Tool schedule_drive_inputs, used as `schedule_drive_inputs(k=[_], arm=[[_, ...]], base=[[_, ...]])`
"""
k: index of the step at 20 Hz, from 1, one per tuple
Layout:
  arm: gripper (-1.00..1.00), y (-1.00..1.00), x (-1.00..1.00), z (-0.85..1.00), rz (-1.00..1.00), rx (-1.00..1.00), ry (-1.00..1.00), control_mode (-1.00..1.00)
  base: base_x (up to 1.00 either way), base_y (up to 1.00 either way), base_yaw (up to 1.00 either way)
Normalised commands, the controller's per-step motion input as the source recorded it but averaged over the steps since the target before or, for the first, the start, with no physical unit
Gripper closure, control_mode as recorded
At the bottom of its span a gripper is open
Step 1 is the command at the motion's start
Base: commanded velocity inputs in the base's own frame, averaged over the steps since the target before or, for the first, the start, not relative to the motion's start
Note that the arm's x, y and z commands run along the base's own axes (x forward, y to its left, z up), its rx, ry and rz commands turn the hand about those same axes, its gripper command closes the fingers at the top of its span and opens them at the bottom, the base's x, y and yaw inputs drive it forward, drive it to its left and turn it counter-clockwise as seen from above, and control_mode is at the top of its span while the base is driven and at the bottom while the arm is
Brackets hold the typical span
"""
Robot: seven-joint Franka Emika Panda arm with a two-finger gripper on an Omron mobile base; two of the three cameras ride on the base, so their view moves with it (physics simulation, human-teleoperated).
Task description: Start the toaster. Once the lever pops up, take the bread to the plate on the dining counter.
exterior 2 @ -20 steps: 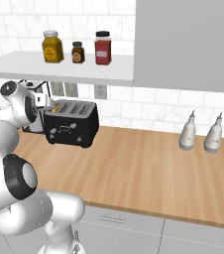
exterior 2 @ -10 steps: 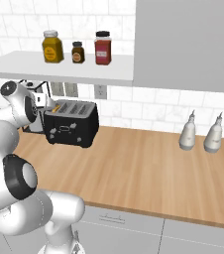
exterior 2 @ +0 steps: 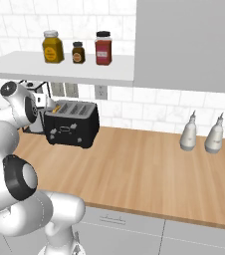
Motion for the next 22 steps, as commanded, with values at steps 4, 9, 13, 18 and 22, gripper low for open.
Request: schedule_drive_inputs(k=[4,9,13,18,22], arm=[[-1.0,0.0,0.0,0.0,0.0,0.0,0.0,-1.0],[-1.0,0.0,0.0,0.0,0.0,0.0,0.0,-1.0],[-1.0,0.0,0.0,0.0,0.0,0.0,0.0,-1.0],[-1.0,0.0,0.0,0.0,0.0,0.0,0.0,-1.0],[-1.0,0.0,0.0,0.0,0.0,0.0,0.0,-1.0]], base=[[0.0,0.0,0.0],[0.0,0.0,0.0],[0.0,0.0,0.0],[0.0,0.0,0.0],[0.0,0.0,0.0]])
